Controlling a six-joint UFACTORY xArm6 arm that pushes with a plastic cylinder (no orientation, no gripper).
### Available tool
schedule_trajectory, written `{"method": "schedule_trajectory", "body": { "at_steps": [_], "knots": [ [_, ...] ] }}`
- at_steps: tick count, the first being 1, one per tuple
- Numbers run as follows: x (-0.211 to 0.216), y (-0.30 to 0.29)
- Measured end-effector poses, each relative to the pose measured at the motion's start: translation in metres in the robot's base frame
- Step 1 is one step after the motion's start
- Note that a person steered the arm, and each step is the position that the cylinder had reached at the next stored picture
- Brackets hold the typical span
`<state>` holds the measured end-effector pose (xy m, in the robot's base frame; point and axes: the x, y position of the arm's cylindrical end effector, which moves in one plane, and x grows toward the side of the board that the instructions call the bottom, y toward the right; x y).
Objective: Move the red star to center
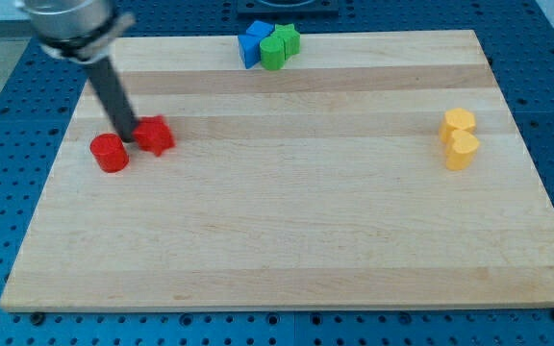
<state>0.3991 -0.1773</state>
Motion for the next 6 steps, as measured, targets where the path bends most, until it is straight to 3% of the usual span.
{"method": "schedule_trajectory", "body": {
  "at_steps": [1,3,4,6],
  "knots": [
    [-0.005,0.059],
    [0.014,0.023],
    [0.016,0.052],
    [-0.006,0.213]
  ]
}}
